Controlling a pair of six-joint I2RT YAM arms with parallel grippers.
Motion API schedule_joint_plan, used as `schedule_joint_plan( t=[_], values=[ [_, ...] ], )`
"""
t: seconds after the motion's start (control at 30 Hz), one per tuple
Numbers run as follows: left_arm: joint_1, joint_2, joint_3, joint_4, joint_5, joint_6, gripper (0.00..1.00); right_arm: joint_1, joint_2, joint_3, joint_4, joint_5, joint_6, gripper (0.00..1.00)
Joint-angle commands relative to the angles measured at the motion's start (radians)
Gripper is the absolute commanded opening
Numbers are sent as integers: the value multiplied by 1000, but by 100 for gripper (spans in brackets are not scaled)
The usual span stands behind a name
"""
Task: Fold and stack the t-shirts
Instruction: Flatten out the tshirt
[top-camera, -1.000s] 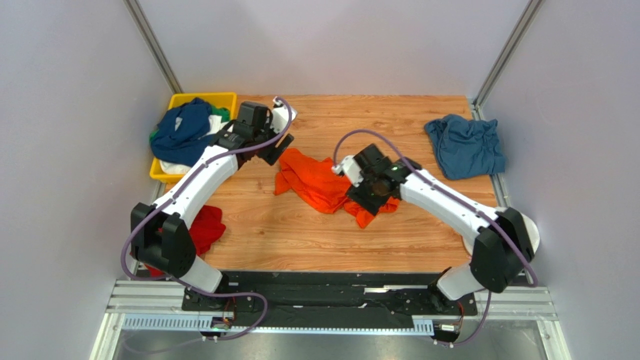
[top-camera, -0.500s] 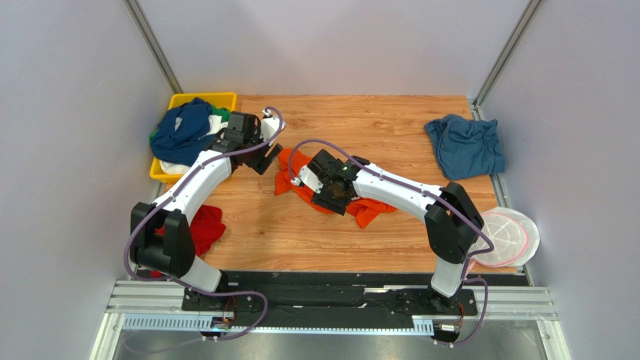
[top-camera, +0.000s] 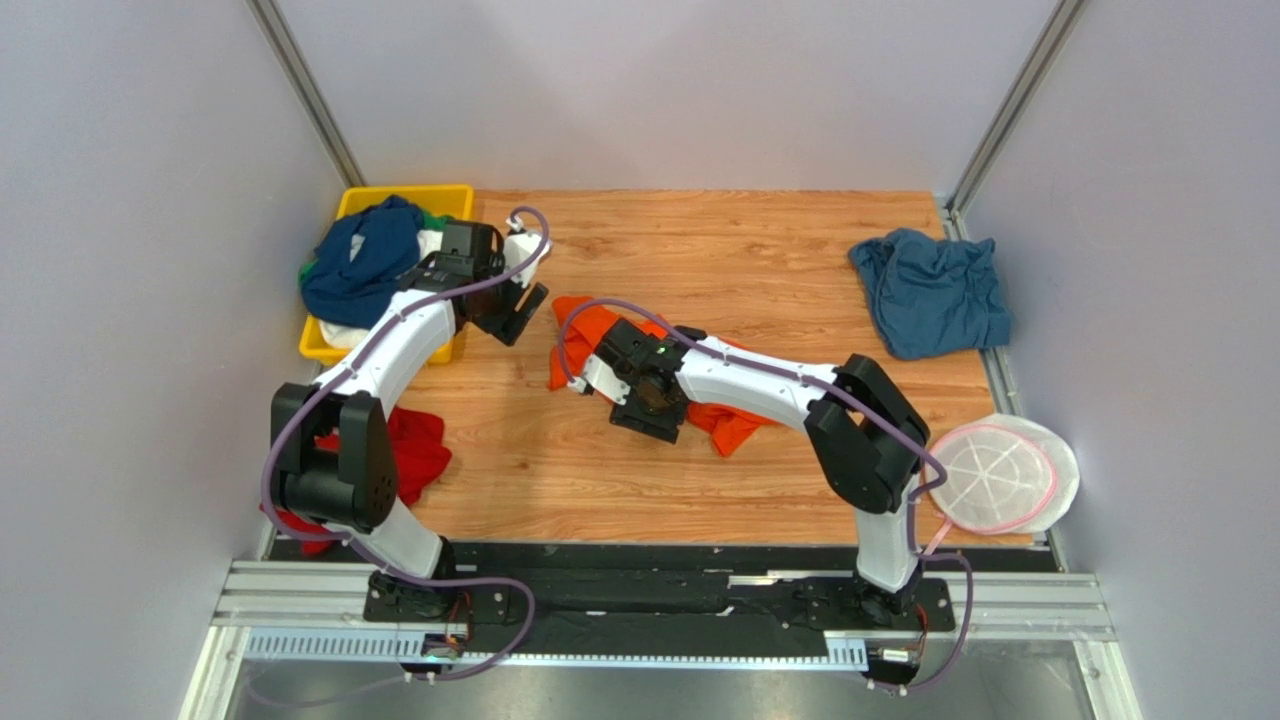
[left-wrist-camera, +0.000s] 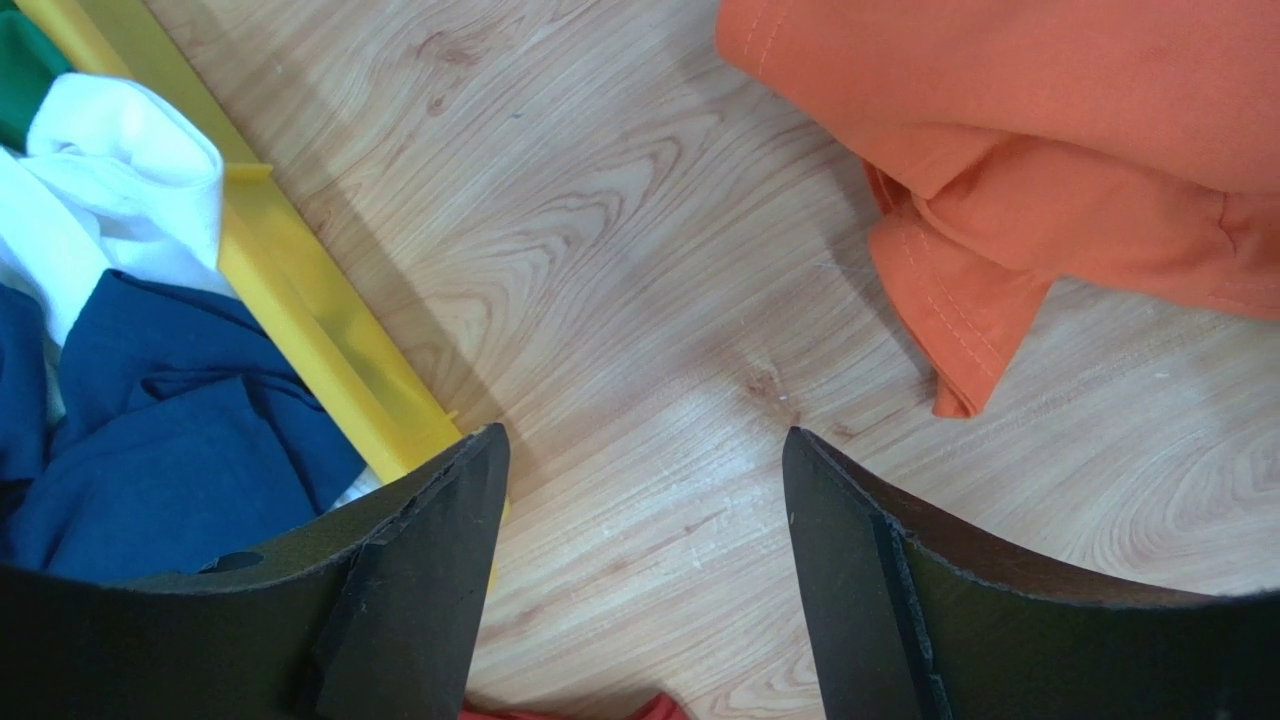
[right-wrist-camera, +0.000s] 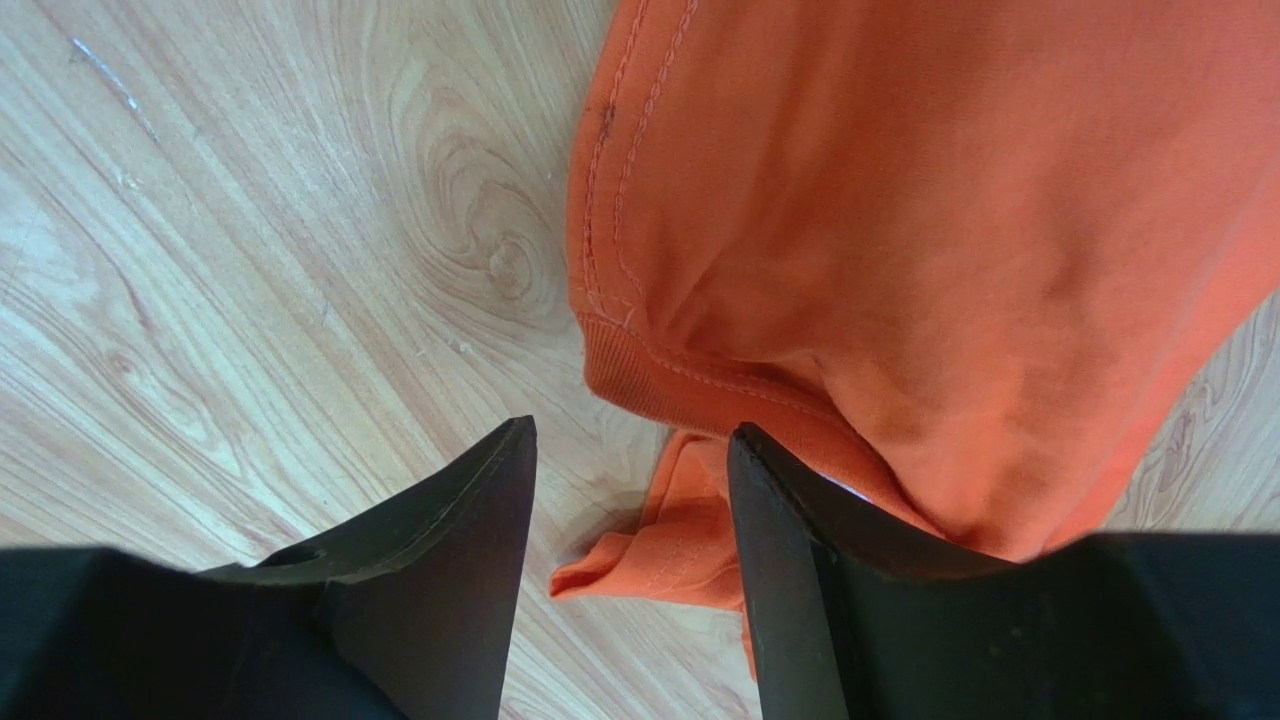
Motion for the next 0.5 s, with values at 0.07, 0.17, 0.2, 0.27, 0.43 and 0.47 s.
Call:
schedule_joint_plan(
  t=[0.07,0.17,0.2,0.27,0.43,0.47],
  values=[
    [7,7,24,20,26,16,76,0,34,54,41,-16,-25,53],
    [10,9,23,19,28,18,75,-1,50,66,41,-25,-25,53],
    [10,9,23,19,29,18,75,0,56,69,41,-29,-25,53],
    [13,12,18,20,28,16,75,0,71,78,42,-33,-25,52],
    [20,22,12,26,24,15,74,-1,106,91,48,-28,-26,14],
    [21,24,12,26,24,15,74,2,106,91,48,-25,-25,5]
  ],
)
